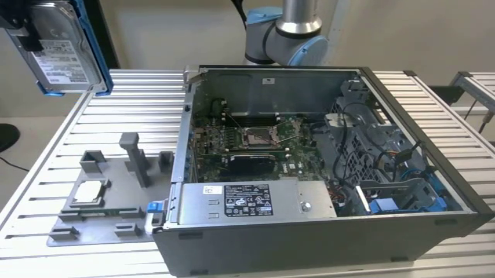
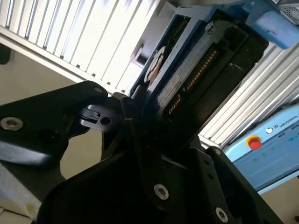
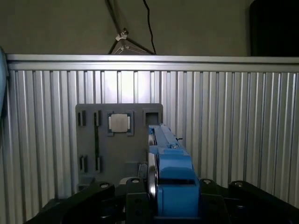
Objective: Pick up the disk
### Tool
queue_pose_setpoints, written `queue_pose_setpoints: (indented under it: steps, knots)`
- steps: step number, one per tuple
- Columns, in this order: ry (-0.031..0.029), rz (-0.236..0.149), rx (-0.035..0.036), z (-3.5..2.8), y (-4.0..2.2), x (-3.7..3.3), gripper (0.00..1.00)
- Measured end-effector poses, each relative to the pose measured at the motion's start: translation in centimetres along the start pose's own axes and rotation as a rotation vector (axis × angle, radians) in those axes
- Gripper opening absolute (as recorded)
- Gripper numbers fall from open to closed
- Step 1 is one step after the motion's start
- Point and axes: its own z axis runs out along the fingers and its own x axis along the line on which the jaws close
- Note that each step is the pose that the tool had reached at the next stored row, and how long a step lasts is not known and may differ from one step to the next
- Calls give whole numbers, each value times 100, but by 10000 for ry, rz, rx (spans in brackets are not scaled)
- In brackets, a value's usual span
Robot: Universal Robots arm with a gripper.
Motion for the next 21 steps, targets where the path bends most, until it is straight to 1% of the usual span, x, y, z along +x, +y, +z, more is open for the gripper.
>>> queue_pose_setpoints:
  steps: [1, 4, 5, 6, 21]
  knots:
    - [2, 0, -1, -19, 0, -1, 0]
    - [15, -2, 0, -19, -1, 0, 0]
    - [17, -1, -2, -20, -6, -2, 0]
    - [18, -1, -4, -20, -30, -3, 0]
    - [22, 0, -2, -10, -712, -21, 0]
